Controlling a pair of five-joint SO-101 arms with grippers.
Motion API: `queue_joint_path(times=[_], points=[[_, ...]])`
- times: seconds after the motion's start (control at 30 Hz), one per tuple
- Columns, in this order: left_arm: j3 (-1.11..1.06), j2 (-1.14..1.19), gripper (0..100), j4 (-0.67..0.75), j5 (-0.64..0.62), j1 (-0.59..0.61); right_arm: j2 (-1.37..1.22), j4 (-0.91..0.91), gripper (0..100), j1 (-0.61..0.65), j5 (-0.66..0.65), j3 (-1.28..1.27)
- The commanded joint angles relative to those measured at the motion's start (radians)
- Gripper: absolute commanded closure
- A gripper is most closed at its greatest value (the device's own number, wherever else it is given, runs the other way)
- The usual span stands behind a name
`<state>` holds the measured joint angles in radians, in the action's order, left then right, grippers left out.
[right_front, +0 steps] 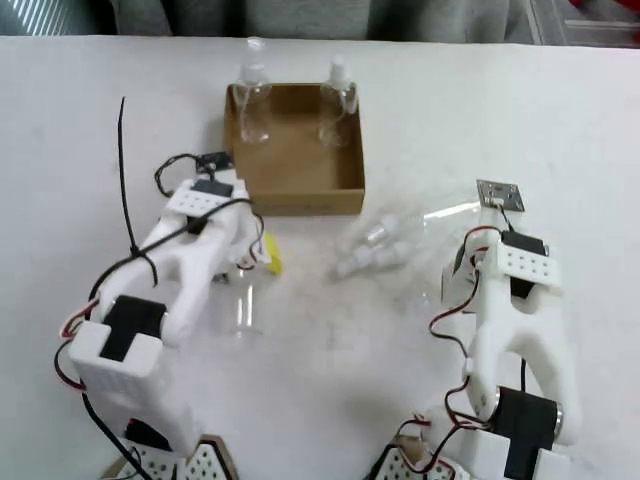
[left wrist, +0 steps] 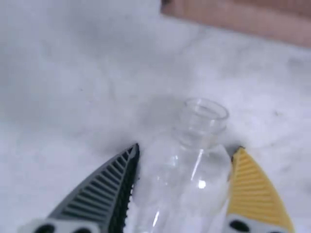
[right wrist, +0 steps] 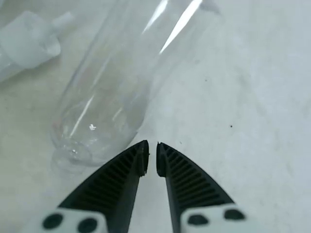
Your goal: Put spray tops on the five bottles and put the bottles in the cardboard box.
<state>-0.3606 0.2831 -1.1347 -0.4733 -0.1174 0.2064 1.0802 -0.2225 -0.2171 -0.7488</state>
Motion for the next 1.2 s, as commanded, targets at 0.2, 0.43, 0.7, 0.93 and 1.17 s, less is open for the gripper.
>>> queue_joint_path(times=[0.2, 0.43, 0.7, 0.93, 1.17], points=[[0.064, -0.007, 96, -0.04, 0.18, -0.002, 0.033, -0.01, 98.1, 0.008, -0.008, 0.003], [0.066, -0.071, 98, -0.061, 0.25, 0.007, 0.038, -0.008, 98.1, 0.004, -0.008, 0.003], [-0.037, -0.101, 98, 0.081, 0.25, 0.007, 0.044, -0.007, 98.1, 0.012, -0.002, 0.011], [-0.043, -0.101, 98, 0.04, 0.282, 0.038, 0.044, 0.166, 98.1, 0.01, -0.008, 0.169], [-0.043, -0.101, 98, 0.021, 0.299, 0.073, 0.044, 0.312, 98.1, 0.025, -0.008, 0.331]])
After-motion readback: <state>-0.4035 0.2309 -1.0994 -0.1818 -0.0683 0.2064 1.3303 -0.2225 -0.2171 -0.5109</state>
